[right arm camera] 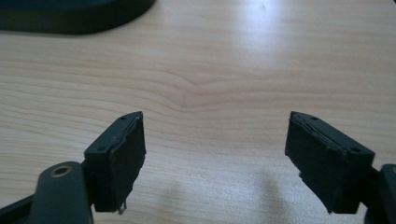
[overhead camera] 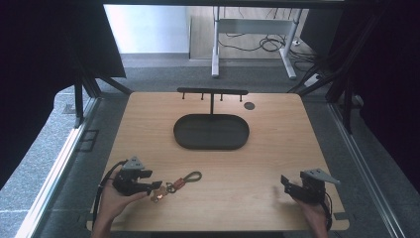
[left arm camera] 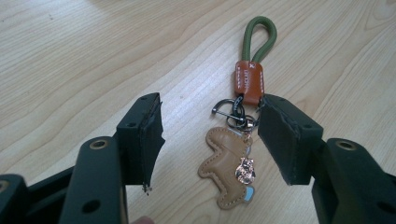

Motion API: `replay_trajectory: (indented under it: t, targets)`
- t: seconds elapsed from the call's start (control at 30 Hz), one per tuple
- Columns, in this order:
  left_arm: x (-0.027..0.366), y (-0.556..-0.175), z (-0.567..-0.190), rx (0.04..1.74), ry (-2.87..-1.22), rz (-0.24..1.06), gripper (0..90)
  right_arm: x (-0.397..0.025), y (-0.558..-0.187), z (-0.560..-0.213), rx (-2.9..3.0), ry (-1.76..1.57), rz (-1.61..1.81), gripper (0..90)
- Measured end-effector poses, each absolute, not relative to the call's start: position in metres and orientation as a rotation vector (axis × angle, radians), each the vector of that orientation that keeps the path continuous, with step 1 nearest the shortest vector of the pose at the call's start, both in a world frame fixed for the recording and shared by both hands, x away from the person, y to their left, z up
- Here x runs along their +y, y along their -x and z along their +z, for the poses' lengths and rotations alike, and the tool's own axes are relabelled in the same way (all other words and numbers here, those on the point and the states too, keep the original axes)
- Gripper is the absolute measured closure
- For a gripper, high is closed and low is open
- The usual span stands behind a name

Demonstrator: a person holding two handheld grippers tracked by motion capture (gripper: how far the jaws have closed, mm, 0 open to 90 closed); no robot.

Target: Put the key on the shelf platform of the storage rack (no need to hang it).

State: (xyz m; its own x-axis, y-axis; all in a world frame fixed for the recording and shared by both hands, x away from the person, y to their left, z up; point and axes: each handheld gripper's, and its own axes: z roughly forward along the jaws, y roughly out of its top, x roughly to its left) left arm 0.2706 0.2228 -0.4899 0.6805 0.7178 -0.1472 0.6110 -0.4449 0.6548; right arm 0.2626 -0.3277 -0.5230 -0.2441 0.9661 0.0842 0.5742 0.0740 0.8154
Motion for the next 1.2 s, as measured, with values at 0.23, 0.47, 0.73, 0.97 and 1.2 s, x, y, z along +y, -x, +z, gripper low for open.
replay_trajectory:
  t: [0.23, 0.47, 0.73, 0.97, 1.2]
  targets:
    - [0.223, -0.274, -0.495, 1.075, -2.209, 0.217, 40.4, -0.32, -0.26, -0.522, 1.927, -1.436, 1.056, 21.5]
    - [0.223, -0.275, -0.491, 1.075, -2.212, 0.228, 39.9, -0.322, -0.261, -0.526, 1.943, -1.447, 1.059, 23.8]
    - [0.223, -0.271, -0.487, 1.075, -2.19, 0.221, 39.7, -0.324, -0.255, -0.525, 1.93, -1.444, 1.067, 26.2]
    - [0.221, -0.271, -0.486, 1.042, -2.211, 0.215, 39.5, -0.32, -0.255, -0.524, 1.935, -1.42, 1.054, 27.2]
    - [0.219, -0.277, -0.483, 1.012, -2.218, 0.204, 39.6, -0.316, -0.25, -0.525, 1.953, -1.404, 1.037, 28.5]
